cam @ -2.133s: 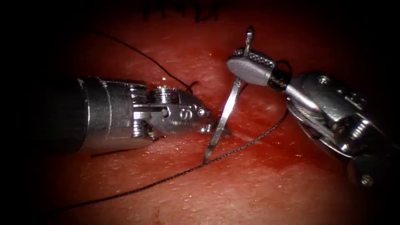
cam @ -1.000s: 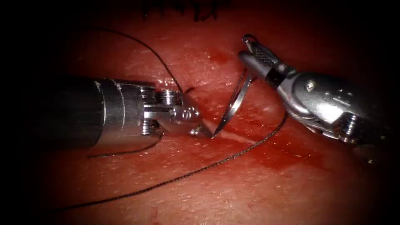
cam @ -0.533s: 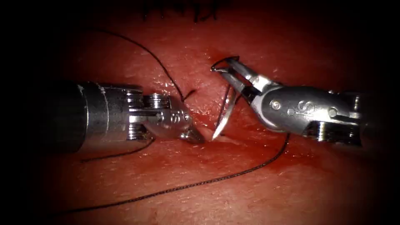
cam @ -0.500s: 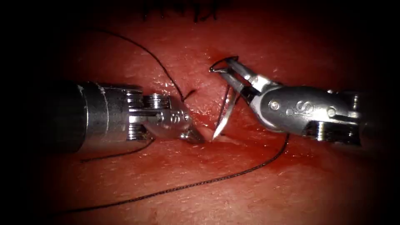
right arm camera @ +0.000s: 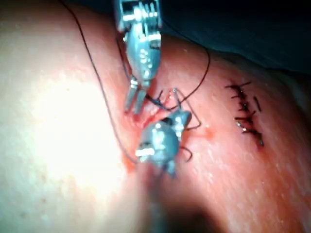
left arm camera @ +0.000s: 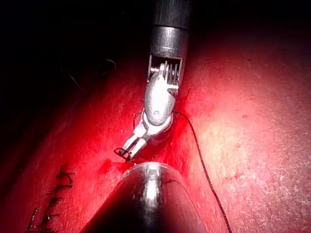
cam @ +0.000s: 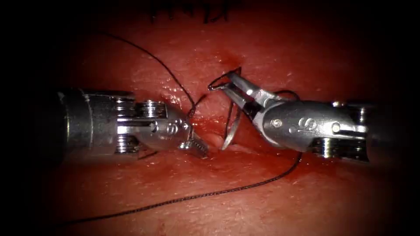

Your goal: Wound Closure

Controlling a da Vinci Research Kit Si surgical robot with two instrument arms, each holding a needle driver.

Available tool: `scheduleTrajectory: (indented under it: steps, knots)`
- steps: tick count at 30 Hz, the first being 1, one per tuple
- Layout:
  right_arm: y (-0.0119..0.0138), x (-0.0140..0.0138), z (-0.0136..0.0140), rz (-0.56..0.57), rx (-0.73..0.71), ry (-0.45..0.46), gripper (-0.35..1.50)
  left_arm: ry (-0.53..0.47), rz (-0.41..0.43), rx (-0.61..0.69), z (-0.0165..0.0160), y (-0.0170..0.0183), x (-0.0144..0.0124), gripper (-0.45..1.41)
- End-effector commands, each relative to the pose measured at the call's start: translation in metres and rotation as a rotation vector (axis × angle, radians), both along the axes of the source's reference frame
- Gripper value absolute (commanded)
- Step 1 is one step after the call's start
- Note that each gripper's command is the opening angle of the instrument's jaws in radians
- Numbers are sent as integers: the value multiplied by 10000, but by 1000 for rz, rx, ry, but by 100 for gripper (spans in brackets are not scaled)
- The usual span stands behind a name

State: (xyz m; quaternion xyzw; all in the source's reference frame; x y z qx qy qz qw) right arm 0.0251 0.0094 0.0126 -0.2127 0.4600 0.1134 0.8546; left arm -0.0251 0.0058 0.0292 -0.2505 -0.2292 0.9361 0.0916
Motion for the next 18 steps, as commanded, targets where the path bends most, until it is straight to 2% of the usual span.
scheduleTrajectory:
  steps: [1, 3, 8, 10, 14, 18]
  knots:
    - [-7, 6, 5, -3, 2, 2, -35, -4, -26, -14, -7, 0, -7, -1]
    - [-7, 6, 3, -1, 10, 4, -35, -23, -62, -22, -24, -2, -9, -1]
    - [-3, 6, -4, 31, 27, 35, -35, -58, -87, -45, -54, -26, -19, -6]
    - [-1, 6, -6, 44, 37, 50, -35, -62, -95, -43, -57, -35, -22, -11]
    - [1, 6, -10, 71, 63, 78, -35, -81, -103, -44, -47, -48, -24, -10]
    - [3, 6, -13, 102, 110, 118, -35, -86, -94, -46, -41, -49, -16, -8]
